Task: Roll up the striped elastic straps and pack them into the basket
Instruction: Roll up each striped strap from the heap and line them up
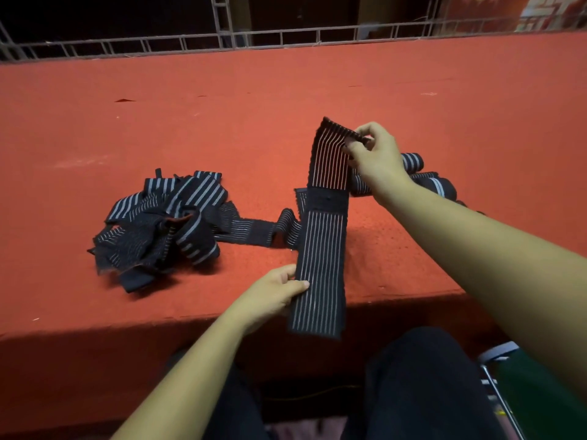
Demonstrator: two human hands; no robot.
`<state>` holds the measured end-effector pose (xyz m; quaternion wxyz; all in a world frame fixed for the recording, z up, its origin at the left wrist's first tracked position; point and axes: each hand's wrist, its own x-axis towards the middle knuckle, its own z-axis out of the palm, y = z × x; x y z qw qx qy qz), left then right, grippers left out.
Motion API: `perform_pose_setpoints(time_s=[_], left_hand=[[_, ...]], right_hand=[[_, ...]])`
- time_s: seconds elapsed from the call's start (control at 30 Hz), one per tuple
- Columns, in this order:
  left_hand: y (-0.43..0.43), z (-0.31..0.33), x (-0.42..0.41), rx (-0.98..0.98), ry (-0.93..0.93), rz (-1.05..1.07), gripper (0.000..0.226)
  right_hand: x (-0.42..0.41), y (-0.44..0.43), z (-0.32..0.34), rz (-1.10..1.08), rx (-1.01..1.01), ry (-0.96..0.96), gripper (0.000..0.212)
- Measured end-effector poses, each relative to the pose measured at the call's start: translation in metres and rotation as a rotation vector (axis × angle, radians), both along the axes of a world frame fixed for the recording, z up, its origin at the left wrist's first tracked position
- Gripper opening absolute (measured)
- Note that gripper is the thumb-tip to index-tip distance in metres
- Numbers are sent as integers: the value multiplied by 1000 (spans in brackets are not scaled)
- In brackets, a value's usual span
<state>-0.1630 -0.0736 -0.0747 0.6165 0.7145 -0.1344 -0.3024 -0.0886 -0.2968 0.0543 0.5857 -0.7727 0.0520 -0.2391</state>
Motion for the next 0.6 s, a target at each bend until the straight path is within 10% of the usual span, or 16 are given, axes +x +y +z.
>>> perform_pose_setpoints(time_s=[0.43,0.6], left_hand=[[-15,-5,3,551,-517,-31,30],[-13,-9,13,948,-826,-18,70]], right_hand=[[0,6,-11,42,-8,-36,12],[11,4,-19,51,0,-35,11]])
